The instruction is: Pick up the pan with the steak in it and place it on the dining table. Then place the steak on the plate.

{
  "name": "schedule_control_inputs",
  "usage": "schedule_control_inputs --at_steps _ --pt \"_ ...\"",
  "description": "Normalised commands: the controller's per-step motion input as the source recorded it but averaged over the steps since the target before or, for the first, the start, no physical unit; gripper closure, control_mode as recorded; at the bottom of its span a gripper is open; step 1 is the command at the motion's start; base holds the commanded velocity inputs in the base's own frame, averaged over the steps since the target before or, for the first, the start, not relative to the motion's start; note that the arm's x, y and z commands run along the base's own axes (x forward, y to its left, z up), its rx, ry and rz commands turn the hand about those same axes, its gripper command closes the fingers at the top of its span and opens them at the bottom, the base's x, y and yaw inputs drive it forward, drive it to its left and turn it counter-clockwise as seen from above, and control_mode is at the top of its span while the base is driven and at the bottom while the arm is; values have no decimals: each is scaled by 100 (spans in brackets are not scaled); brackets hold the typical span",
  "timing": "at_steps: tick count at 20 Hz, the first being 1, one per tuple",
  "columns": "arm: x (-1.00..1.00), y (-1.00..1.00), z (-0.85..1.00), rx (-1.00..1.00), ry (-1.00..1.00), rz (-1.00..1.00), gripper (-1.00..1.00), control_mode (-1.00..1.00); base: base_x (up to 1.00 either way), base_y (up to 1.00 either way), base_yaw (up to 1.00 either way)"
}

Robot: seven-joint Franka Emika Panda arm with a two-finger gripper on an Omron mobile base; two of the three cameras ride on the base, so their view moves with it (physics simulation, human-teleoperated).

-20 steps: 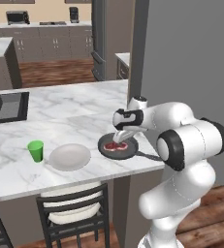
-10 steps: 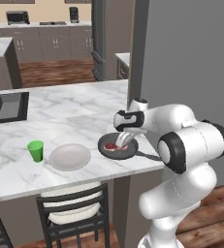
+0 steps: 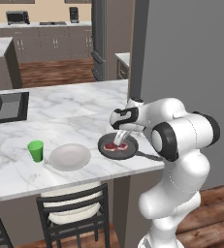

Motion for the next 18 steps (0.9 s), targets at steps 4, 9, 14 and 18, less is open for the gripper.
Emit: schedule_control_inputs --at_steps 4,9,14,18 --pt "49 22 0 -2 0 0 -100 -100 0 0 0" --pt "24 27 0 -9 2 0 -100 -100 0 0 0" --pt "0 1 -3 -4 0 0 -100 -100 0 0 0" --pt "-6 -1 -15 -7 0 14 -100 -100 0 0 0"
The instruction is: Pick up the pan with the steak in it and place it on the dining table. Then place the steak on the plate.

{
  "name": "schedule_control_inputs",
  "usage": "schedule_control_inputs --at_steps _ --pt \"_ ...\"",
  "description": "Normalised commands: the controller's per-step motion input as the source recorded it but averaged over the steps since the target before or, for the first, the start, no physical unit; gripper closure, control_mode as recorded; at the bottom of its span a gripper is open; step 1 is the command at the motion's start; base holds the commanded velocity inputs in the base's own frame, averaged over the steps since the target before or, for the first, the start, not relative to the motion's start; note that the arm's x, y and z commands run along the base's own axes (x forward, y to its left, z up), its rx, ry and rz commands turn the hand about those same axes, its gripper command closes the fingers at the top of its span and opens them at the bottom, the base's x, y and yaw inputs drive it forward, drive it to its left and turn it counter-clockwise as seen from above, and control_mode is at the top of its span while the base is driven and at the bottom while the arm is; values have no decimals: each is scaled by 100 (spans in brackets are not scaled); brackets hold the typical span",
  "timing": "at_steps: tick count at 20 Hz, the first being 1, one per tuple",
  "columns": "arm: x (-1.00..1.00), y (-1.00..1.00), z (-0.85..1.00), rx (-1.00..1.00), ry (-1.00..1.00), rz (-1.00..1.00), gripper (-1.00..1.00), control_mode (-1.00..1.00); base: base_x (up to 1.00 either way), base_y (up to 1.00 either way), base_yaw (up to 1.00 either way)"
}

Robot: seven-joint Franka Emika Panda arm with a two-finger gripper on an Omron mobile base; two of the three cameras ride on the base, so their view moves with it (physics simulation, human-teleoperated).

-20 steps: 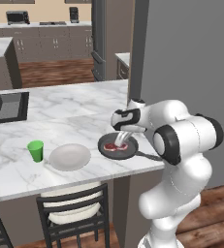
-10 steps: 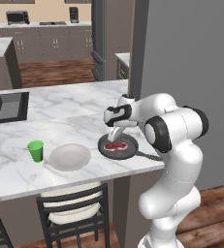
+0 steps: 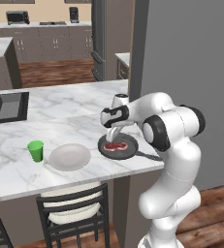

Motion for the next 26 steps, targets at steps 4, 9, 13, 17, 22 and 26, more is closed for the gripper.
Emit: schedule_control_inputs --at_steps 4,9,13,17,22,26 --pt "-15 -7 -16 -4 0 23 -100 -100 0 0 0" --pt "-14 -1 -13 -2 2 27 -100 -100 0 0 0" --pt "-2 0 -2 0 1 7 -100 -100 0 0 0" --pt "8 0 -4 -1 1 0 -100 -100 0 0 0" --pt "20 0 -13 -5 5 1 -100 -100 0 0 0" --pt "23 0 -18 -8 8 3 -100 -100 0 0 0"
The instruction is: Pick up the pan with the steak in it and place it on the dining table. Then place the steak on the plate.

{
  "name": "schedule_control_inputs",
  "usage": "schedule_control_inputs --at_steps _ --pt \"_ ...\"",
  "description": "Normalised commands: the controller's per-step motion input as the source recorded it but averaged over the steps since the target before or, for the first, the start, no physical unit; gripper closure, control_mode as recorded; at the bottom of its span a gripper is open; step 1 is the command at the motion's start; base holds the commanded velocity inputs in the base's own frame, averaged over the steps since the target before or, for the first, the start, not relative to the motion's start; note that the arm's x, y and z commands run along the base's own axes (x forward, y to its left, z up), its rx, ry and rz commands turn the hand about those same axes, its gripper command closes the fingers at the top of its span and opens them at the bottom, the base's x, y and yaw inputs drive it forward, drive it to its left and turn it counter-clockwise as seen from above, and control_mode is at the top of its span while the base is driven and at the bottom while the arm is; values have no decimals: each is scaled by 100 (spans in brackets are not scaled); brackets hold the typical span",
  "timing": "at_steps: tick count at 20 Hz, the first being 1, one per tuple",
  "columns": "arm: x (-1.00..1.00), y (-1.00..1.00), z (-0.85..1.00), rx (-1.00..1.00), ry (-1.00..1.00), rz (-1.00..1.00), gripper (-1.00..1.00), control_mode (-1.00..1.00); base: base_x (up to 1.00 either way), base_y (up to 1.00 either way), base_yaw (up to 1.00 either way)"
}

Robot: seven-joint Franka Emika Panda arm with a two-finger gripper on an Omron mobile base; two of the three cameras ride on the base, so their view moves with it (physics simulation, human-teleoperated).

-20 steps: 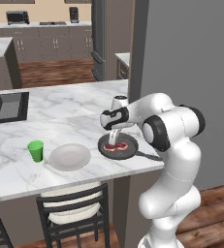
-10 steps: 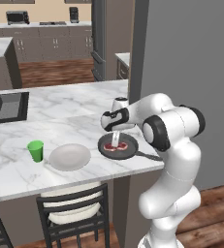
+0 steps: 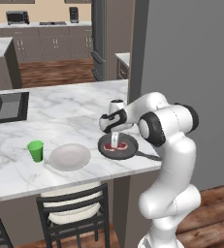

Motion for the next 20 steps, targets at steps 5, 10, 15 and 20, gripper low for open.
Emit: schedule_control_inputs --at_steps 5,10,15,20 --pt "17 0 -17 -5 6 4 -100 -100 0 0 0" --pt "-12 -2 -29 -1 2 6 -100 -100 0 0 0" --pt "-39 -8 -25 0 -1 6 -100 -100 0 0 0" --pt "-26 -2 29 7 -11 3 -100 -100 0 0 0"
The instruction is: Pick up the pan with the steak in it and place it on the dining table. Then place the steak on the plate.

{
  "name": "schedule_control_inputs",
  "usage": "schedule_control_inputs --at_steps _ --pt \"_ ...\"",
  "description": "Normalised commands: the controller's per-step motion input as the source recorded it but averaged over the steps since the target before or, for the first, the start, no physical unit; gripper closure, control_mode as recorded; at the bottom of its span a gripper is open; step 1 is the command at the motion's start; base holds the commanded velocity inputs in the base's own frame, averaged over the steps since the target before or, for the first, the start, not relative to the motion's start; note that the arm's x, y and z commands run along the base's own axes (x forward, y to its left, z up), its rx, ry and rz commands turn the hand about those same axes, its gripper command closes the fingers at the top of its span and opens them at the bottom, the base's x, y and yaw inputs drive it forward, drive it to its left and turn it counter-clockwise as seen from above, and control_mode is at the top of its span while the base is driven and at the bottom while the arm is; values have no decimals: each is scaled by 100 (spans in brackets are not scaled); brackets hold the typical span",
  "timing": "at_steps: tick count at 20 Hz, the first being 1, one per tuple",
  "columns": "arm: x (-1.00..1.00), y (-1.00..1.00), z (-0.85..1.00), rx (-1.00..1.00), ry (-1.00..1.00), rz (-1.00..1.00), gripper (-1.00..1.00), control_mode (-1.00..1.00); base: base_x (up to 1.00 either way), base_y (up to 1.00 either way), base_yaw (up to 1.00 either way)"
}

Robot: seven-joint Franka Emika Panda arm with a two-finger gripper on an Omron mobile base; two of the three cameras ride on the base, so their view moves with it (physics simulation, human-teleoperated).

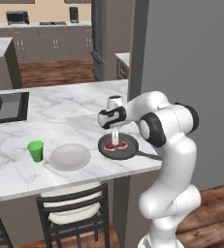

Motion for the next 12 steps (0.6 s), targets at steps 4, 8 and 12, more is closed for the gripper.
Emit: schedule_control_inputs --at_steps 4,8,12 --pt "-26 -8 27 8 -8 6 -100 -100 0 0 0" --pt "-42 -8 0 1 -3 9 -100 -100 0 0 0" --pt "0 0 -1 0 0 0 -100 -100 0 0 0"
